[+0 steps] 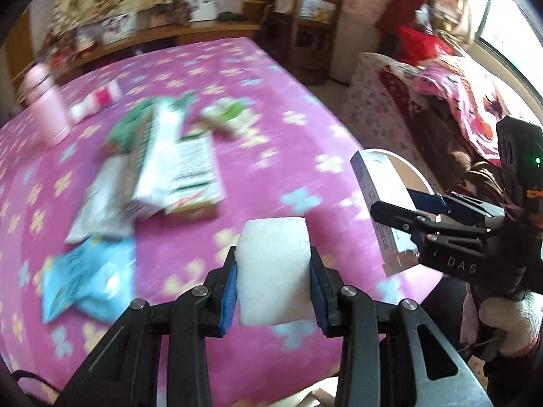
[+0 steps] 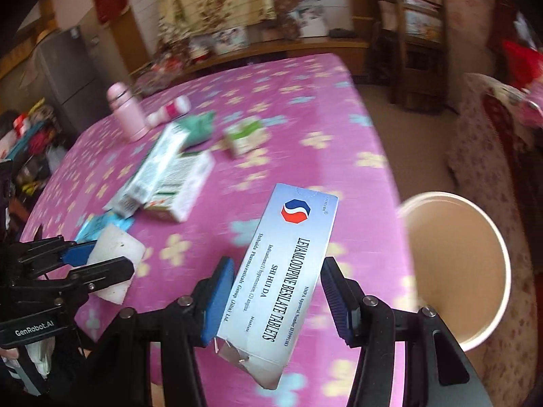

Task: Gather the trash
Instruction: 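Carry both items to the white bucket and open both tools to drop them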

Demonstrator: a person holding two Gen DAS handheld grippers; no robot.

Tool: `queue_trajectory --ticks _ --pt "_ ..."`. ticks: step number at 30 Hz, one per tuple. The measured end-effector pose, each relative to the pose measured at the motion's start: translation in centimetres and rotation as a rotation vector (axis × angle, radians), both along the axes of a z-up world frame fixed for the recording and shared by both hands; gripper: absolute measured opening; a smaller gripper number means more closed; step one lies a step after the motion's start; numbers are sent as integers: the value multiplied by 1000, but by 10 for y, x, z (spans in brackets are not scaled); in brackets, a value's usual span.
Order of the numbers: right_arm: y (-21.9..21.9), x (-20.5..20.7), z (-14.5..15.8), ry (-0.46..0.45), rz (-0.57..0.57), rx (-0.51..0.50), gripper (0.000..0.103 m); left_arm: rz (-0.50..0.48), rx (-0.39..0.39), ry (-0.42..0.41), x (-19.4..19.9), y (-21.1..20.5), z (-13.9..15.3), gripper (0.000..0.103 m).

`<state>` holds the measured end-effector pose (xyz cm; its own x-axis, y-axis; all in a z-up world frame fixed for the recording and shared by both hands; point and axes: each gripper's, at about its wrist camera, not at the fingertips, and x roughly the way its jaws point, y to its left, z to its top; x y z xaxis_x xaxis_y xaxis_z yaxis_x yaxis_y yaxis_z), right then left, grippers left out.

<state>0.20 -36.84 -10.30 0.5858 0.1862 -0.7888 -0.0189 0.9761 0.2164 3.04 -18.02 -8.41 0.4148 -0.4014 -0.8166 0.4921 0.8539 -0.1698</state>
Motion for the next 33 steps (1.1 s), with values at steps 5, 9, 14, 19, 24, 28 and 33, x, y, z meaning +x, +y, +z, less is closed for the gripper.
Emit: queue_trajectory --ticks 5,9,14,19,24,28,33 --pt "-53 -9 0 5 -93 -12 56 -85 -13 -4 6 -60 2 39" --pt "-93 -16 -7 21 -170 -8 56 -143 -36 14 11 -103 -2 39" --pt "-138 -24 -26 67 -255 -7 56 -183 -66 47 17 -142 -9 39" --pt "-168 -28 -49 109 -307 7 56 -188 -79 76 25 -172 -22 39" --pt "-183 -26 -67 137 -339 15 56 -204 -82 92 28 -192 -33 41" --pt "-195 -25 -77 151 -392 13 59 -213 -90 96 29 -202 -37 44" --pt "-207 -27 -84 158 -426 74 64 -223 -124 110 29 -206 -38 68"
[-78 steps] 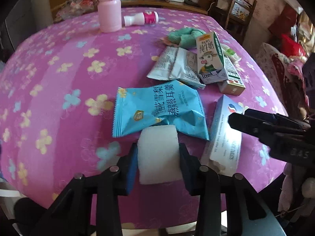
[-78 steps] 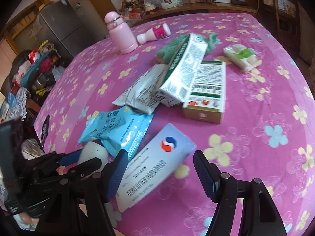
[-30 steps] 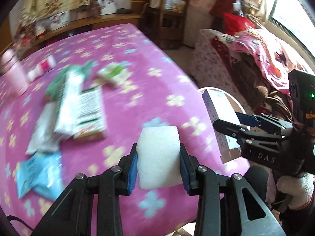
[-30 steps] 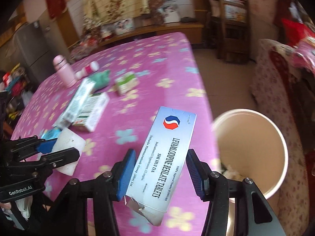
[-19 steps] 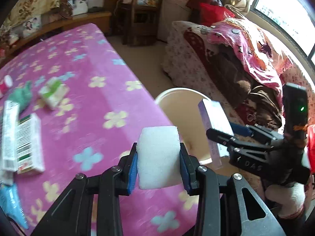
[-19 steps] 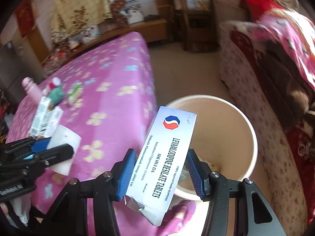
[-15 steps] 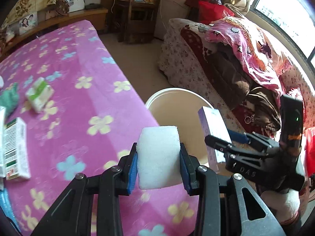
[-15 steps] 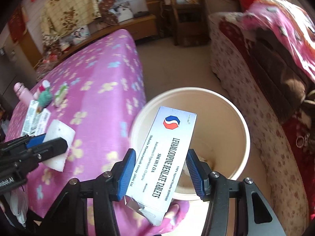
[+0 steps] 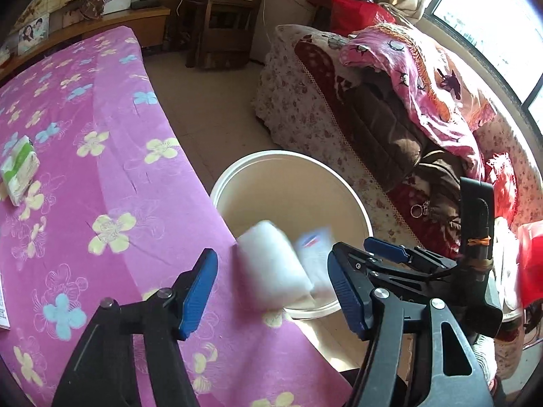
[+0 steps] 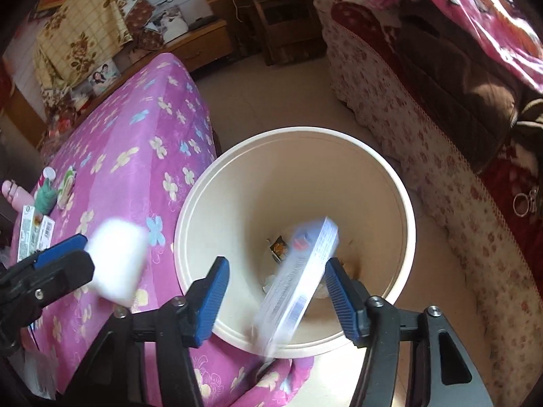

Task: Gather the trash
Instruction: 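Carry both items to the white bucket and open both tools to drop them, then move both tools back over the table toward the milk carton and tissue pack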

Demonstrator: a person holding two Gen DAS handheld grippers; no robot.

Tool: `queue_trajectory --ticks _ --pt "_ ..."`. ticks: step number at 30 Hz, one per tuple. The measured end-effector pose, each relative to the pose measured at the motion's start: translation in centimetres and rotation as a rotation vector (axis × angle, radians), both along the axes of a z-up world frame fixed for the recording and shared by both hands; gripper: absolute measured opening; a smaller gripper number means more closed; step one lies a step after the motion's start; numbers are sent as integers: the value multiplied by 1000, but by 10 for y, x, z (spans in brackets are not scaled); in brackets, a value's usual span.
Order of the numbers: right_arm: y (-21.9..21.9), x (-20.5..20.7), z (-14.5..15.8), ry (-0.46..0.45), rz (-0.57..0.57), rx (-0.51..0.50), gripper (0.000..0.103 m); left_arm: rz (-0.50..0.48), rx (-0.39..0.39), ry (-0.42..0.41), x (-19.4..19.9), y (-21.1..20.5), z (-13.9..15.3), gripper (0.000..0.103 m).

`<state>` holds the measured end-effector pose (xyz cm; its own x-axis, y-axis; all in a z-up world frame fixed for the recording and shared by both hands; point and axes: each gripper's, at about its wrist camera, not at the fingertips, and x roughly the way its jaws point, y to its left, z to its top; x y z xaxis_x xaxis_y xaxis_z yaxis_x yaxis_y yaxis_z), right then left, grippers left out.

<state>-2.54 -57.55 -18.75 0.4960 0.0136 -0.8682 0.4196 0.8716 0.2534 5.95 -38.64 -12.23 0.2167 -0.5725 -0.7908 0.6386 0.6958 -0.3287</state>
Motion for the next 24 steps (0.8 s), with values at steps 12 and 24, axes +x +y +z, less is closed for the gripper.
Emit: queue_trajectory --ticks 12,24 --pt "19 0 17 -30 33 -39 64 48 48 -36 2 18 -1 68" --pt "52 4 50 -83 73 -81 64 137 89 -116 3 60 14 68"
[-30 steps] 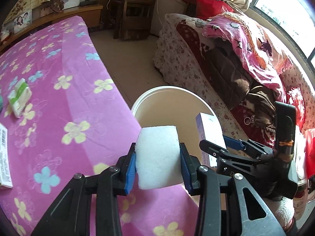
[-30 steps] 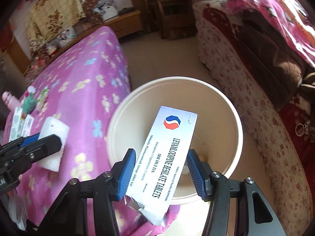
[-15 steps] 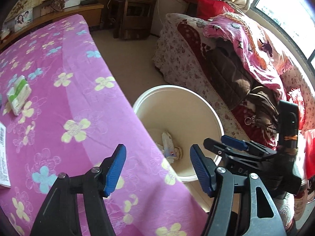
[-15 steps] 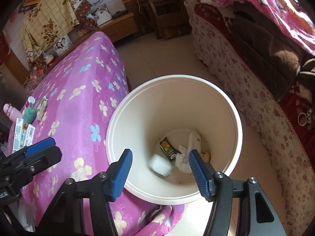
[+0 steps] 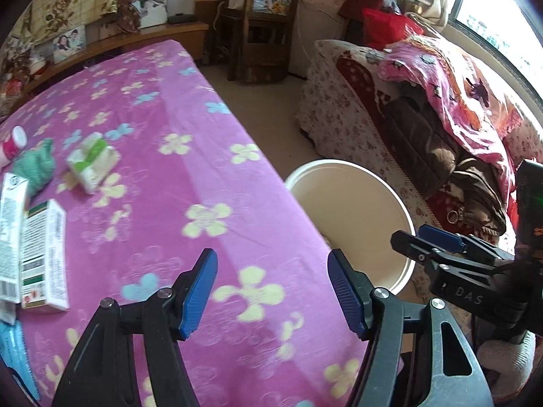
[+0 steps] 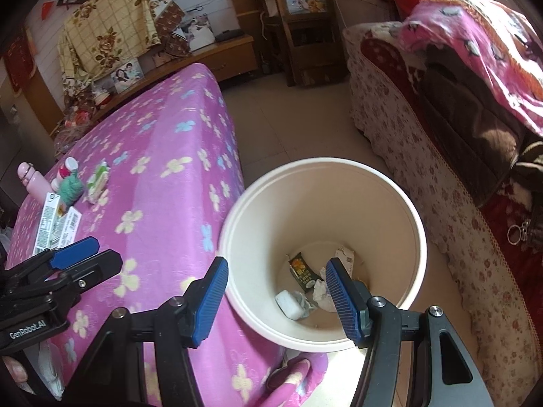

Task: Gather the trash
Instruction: 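Move both tools back over the table toward the milk carton and tissue pack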

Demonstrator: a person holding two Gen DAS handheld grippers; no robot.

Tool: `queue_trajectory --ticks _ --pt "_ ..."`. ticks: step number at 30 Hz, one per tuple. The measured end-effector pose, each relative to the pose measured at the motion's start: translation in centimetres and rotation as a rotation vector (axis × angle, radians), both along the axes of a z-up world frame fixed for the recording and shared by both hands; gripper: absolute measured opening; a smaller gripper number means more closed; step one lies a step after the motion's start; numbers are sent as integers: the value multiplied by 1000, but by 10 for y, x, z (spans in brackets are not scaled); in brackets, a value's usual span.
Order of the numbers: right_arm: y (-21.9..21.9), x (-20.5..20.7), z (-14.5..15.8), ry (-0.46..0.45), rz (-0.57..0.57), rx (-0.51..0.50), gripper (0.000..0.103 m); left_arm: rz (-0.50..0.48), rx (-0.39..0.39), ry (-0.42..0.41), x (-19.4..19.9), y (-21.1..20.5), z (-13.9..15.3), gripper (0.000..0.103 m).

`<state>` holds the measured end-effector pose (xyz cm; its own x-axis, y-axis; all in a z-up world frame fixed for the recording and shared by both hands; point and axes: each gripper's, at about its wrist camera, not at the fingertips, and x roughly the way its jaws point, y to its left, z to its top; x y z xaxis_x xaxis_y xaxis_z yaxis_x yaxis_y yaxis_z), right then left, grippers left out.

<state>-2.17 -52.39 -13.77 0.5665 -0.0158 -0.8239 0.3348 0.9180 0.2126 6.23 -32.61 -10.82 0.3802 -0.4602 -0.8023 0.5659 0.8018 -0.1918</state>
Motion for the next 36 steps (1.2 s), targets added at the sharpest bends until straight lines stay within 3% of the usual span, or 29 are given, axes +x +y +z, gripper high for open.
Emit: queue_trajectory --ticks 8,23,29,36 --pt "39 13 17 -27 73 8 64 72 9 -43 1 46 14 68" --pt "129 52 28 -39 239 42 64 278 -6 -34 34 168 27 70" --pt "162 87 17 -23 315 72 64 352 -13 -4 56 212 24 71" --pt "198 150 11 -33 420 56 65 393 -23 50 85 231 11 74"
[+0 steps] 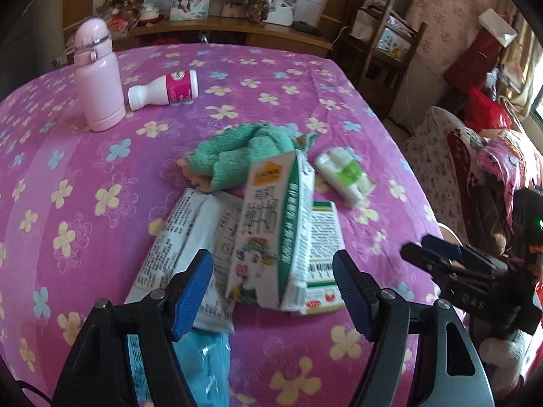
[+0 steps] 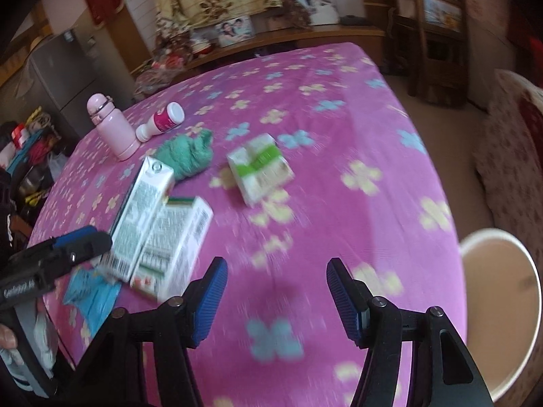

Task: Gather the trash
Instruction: 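Move both tools back over the table toward the milk carton and tissue pack, then grasp the white milk carton with left tool while right tool grasps green-white tissue pack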

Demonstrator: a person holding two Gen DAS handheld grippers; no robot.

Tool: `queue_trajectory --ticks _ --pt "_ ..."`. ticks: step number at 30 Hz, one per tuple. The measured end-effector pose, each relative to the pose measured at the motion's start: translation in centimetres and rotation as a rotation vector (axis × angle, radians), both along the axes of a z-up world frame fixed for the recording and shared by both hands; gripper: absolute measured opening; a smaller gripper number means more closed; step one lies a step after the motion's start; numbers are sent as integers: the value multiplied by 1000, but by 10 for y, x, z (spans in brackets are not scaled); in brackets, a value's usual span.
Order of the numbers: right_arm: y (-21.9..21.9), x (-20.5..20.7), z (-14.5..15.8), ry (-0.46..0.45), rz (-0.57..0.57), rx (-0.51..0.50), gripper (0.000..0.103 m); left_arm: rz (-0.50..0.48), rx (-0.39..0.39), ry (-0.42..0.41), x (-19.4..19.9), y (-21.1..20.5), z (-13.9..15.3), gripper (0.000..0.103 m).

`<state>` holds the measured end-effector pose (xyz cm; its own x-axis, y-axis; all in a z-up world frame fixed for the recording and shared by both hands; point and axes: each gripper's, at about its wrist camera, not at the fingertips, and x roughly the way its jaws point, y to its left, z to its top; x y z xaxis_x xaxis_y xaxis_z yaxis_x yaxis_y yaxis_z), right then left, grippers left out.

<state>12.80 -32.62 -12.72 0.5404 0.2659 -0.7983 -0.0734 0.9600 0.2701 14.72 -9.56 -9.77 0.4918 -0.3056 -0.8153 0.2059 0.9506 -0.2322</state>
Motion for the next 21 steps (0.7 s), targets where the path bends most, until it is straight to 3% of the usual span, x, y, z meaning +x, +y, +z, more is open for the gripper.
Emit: queue_trajectory --ticks 10,17,20,21 --pt "34 97 -17 -7 115 -120 67 -10 -3 54 36 -7 -21 74" --pt "42 122 -29 -1 143 -148 67 -25 -4 71 47 -14 -29 74" --pt "40 114 -28 -20 122 -144 50 -41 -9 76 44 -14 -29 61" --pt "38 110 -27 -22 121 -130 46 -45 -2 80 43 -15 -29 61"
